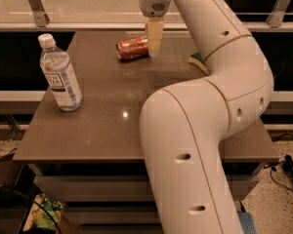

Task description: Place coke can upright

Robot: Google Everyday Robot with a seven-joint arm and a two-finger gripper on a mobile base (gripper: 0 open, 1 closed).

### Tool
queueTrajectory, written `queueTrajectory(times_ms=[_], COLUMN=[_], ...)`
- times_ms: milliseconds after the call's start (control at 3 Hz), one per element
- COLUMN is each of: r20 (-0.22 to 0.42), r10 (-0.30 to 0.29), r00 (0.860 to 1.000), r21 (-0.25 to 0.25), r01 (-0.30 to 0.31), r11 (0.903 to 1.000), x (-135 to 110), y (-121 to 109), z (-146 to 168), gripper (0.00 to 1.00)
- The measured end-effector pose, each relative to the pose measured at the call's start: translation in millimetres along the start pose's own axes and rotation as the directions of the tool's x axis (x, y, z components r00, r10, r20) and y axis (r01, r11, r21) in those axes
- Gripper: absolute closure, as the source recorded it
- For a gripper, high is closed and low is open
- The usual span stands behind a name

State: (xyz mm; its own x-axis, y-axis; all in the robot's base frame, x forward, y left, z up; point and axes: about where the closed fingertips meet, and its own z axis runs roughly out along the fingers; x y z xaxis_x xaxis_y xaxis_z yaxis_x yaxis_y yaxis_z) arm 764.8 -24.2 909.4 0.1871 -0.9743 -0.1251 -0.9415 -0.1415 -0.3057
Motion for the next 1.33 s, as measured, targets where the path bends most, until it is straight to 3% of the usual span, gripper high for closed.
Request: queueTrajectory(times_ms=[667,1333], r20=[0.013,0.025], r10=[-0.007,-0.055], r00=[1.0,0.998], r21=[-0.022,-0.052], r01=[0.007,0.056], r11=[0.9997,0.9971], x=[-1.9,-19.9], y=[-2.8,-6.6], z=[20.7,47.1], gripper=[0.0,0.0])
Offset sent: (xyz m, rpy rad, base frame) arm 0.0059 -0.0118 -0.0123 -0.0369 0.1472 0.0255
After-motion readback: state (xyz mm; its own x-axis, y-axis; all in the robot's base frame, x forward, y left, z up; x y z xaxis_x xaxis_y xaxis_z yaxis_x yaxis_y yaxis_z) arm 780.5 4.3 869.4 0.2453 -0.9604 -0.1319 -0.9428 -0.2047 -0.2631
